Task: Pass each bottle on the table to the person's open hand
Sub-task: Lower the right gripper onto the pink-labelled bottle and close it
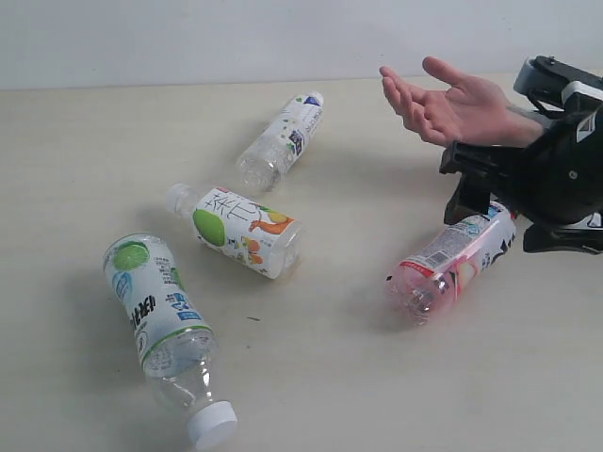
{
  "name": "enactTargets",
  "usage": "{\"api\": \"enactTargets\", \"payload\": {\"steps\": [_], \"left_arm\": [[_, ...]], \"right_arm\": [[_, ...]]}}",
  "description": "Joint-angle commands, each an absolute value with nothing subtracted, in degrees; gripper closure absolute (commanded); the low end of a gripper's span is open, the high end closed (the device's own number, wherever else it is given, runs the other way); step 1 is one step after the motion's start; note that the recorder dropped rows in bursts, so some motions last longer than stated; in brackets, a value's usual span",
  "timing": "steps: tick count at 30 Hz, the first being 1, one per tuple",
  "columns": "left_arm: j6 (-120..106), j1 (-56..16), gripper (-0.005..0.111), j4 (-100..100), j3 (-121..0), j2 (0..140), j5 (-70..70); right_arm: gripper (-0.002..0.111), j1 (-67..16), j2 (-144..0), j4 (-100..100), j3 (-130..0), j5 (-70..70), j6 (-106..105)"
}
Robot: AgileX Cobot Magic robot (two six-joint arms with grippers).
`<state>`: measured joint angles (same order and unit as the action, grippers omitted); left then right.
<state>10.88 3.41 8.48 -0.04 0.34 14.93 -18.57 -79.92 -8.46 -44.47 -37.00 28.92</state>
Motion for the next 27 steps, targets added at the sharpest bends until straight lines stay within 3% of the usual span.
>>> {"api": "enactTargets", "payload": {"steps": [1,7,16,27], "left_arm": [[10.9,3.5,0.107,8.6,0.0,0.0,14.6],[10.9,3.5,0.107,8.6,0.0,0.0,14.6],[10.9,3.5,0.107,8.6,0.0,0.0,14.6],[10.9,3.5,0.107,8.6,0.0,0.0,14.6]], "right_arm": [[0.028,-18.7,-80.9,-9.4,-43.2,-32.4,28.9],[0.028,-18.7,-80.9,-9.6,-43.2,-30.6,31.5],[0.013,-18.7,-80.9,-2.8,-43.2,-29.8,48.4],[0.012,-21.8,-82.1,9.7,-42.6,-29.3,68.2]]}}
